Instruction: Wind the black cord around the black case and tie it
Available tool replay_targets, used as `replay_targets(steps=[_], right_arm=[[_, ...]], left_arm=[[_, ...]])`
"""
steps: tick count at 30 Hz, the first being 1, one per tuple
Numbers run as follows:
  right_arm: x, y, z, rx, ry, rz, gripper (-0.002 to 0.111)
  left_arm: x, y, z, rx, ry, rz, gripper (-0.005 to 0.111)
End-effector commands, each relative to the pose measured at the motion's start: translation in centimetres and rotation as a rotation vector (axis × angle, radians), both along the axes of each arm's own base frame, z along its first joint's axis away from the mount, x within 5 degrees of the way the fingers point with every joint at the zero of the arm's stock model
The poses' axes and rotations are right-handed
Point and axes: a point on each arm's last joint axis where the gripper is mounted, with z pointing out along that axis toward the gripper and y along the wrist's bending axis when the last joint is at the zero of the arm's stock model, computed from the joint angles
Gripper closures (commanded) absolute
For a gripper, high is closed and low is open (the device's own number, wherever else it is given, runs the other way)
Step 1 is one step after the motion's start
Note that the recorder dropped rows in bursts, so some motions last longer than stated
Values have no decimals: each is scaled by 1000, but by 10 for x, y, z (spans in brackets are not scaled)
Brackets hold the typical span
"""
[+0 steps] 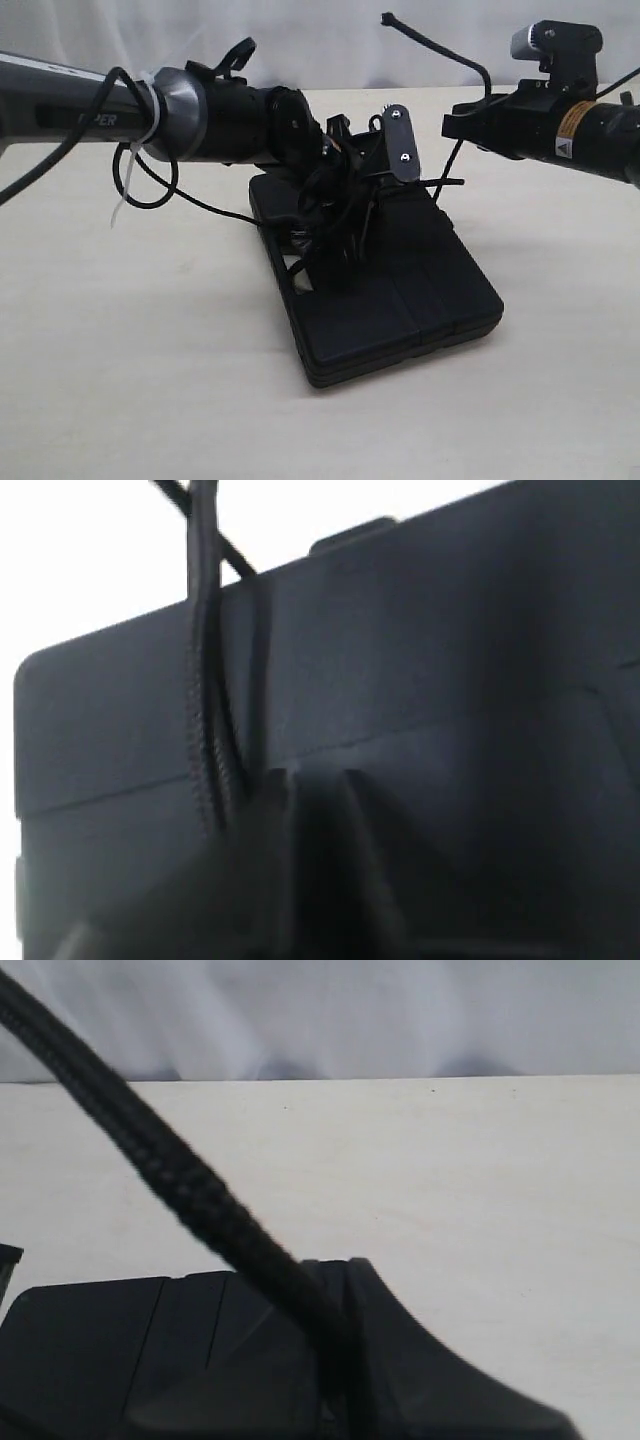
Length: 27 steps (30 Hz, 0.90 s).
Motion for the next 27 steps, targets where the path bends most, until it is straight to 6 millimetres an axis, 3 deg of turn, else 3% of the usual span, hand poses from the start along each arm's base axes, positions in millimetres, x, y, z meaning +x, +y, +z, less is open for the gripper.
replay_targets(steps=[1, 7, 13, 16, 17, 20, 23, 27], right_arm=[[-2, -5, 12, -12, -39, -10, 104], [-5, -22, 17, -7, -51, -59, 104], [-15, -26, 27, 60, -117, -47, 104], [-23, -25, 33, 61, -135, -40, 104], [-24, -25, 34, 59, -137, -41, 104], [-27, -24, 32, 57, -130, -35, 104], [-26, -23, 29, 51, -124, -24, 104], [-26, -23, 28, 52, -122, -25, 104]], left_arm=[[1, 10, -5, 41, 67, -5, 107], [2, 21, 2, 118, 79, 16, 107], [-7, 26, 41, 91, 67, 10, 107], [-8, 27, 50, 73, 58, 23, 105], [-7, 27, 52, 65, 45, 26, 102], [-1, 17, 59, -54, -38, 75, 73], [4, 5, 50, -133, -88, 108, 48], [-9, -22, 9, -71, -93, 16, 45]])
